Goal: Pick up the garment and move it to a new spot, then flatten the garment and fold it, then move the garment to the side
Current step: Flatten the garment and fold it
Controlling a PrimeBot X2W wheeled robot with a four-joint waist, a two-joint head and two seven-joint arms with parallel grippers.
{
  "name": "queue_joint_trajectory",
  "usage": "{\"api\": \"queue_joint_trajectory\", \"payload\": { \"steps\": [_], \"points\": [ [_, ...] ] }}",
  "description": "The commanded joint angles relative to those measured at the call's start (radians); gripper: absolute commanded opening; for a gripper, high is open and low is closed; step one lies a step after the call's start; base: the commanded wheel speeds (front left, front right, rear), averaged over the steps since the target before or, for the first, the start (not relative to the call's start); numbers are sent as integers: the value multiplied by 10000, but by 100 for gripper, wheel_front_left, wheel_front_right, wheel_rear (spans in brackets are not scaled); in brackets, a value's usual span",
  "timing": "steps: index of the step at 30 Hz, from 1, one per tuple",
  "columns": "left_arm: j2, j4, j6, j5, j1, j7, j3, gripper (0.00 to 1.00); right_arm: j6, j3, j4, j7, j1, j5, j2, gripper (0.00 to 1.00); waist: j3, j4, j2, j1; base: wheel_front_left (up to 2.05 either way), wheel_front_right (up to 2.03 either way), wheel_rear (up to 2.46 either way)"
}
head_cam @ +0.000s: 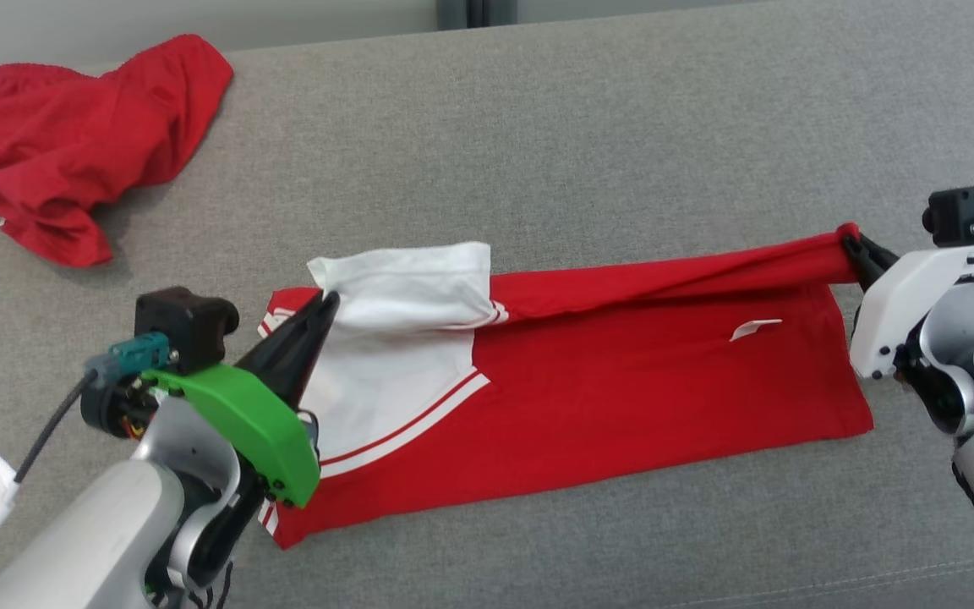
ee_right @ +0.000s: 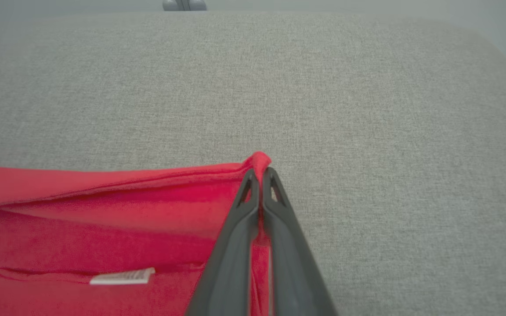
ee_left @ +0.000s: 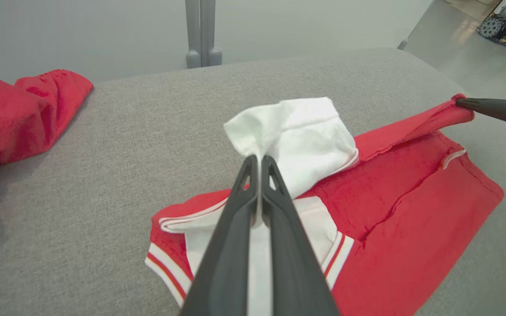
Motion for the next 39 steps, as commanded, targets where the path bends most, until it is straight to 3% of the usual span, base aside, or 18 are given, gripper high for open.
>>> {"api": "queue_joint_trajectory", "payload": {
  "steps": [1,9,10,11,12,13,14,19,26,33,39],
  "points": [
    [57,-85,117,-90,392,-125,10,0,-18,-90,-192,61,365,114,15,0,-380,85,-1,0,0,0,0],
    [-373,212,374,-342,1689,-759,-254,0,-18,-639,-964,244,1532,-133,228,0,-536,142,-1,0,0,0,0],
    [-437,375,374,-259,1744,-854,-302,0,-18,-696,-982,255,1642,-180,294,5,-551,151,-1,0,0,0,0],
    [-526,516,402,-244,1785,-958,-299,0,-18,-735,-997,241,1718,-230,341,20,-562,158,-1,0,0,0,0],
    [-642,672,408,-285,1861,-1087,-290,23,-18,-794,-1001,194,1800,-290,375,37,-580,164,-1,0,0,0,0],
    [-692,805,405,-260,1924,-1173,-324,51,-18,-832,-1012,152,1876,-331,407,69,-597,164,-1,0,0,0,0],
    [-729,939,373,-212,2010,-1273,-368,100,-18,-903,-1032,94,1966,-395,461,100,-625,158,-1,0,0,0,0],
    [-715,1019,536,-328,2525,-1765,-239,100,-18,-1321,-1251,-214,2482,-508,641,100,-762,159,-1,0,0,0,0],
    [-715,699,1187,-282,3315,-2778,251,100,-18,-2356,-1995,-380,3516,-637,966,100,-1108,279,-1,0,0,0,0],
    [-966,786,1720,-47,3554,-3421,448,100,-16,-3062,-2854,-38,4094,-808,1386,100,-1418,407,-1,0,0,0,0],
    [-1311,1016,2078,85,3530,-3714,633,100,-16,-3170,-2982,445,3701,-1059,1539,100,-1526,597,-1,0,0,0,0]
  ]
}}
